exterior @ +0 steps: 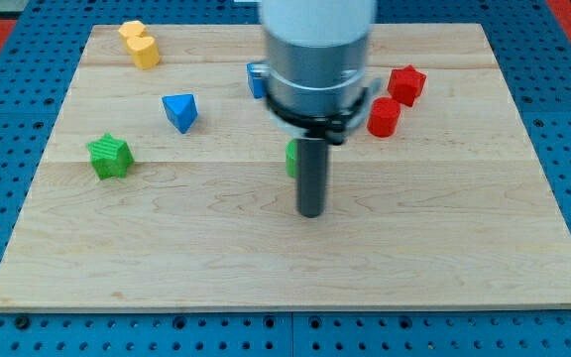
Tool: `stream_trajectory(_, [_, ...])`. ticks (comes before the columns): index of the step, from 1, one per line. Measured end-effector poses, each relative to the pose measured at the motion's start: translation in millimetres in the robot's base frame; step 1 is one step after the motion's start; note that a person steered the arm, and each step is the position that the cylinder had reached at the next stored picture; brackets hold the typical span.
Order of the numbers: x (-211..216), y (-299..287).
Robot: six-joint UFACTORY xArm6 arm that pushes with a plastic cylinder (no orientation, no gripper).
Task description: Slightly push the green circle to the left
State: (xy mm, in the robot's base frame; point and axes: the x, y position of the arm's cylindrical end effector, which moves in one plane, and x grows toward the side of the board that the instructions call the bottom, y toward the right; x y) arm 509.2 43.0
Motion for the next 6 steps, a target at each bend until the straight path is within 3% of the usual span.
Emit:
stream_trajectory(1, [-4,56])
stream_trajectory(3, [-45,37])
stream_trajectory(4, [-48,-12])
stream_trajectory(6, [-62,30])
